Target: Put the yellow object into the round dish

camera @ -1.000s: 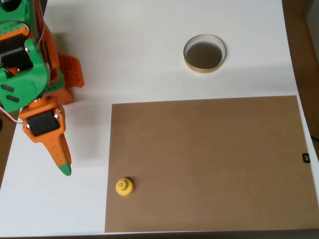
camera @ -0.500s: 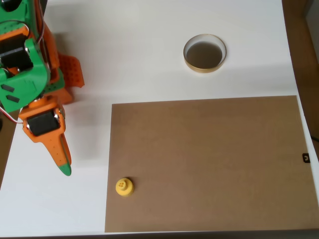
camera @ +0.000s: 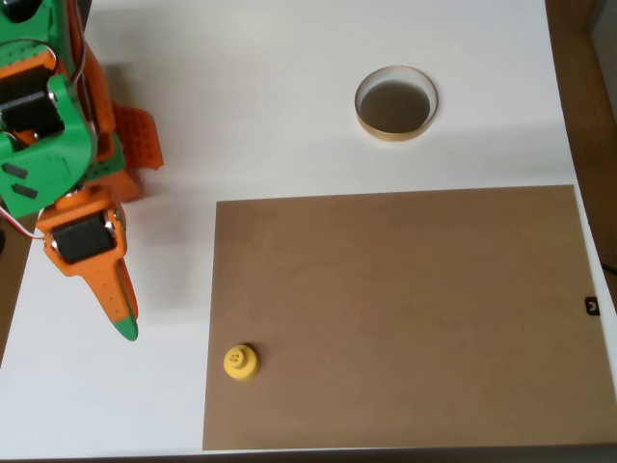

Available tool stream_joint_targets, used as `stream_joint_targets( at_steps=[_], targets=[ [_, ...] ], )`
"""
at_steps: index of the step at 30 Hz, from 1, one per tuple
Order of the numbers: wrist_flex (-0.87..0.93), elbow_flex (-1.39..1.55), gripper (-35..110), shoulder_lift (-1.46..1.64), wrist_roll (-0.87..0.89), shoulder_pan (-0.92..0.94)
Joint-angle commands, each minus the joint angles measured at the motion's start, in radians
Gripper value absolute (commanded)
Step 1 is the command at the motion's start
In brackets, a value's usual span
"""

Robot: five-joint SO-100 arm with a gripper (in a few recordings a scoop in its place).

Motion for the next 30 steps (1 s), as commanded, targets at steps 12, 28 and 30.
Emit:
stream_joint_targets(
  at_steps=[12,28,30],
  targets=[
    [-0.005,-0.005,12,0.014,-0.012,-0.009],
    [0.015,-0.133,14,-0.057,-0.018,-0.121],
    [-0.002,-0.202,14,-0.169,-0.011,-0.132]
  ],
)
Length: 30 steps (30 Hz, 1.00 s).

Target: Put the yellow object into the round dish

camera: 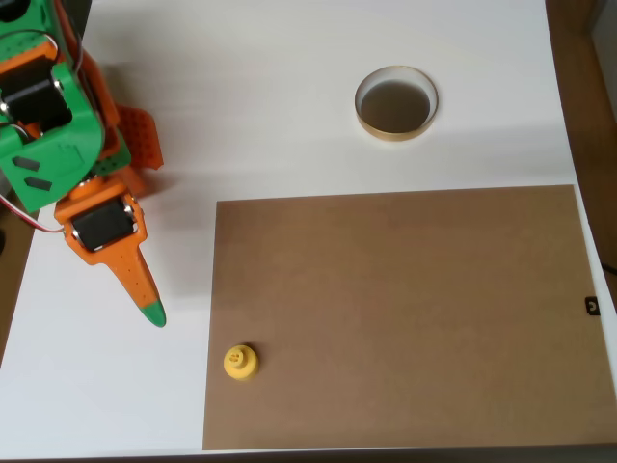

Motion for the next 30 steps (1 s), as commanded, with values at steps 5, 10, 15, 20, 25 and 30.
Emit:
stream_joint_targets(
  at_steps=[5,10,15,20,25,30],
  targets=[
    [-0.058,-0.256,16,-0.322,0.005,-0.048],
    [-0.069,-0.290,18,-0.373,0.008,-0.084],
    [-0.071,-0.328,22,-0.425,-0.006,-0.100],
    [-0.055,-0.356,30,-0.468,-0.006,-0.089],
    [-0.043,-0.377,35,-0.511,-0.023,-0.098],
    [-0.041,-0.488,33,-0.716,-0.020,-0.114]
  ],
)
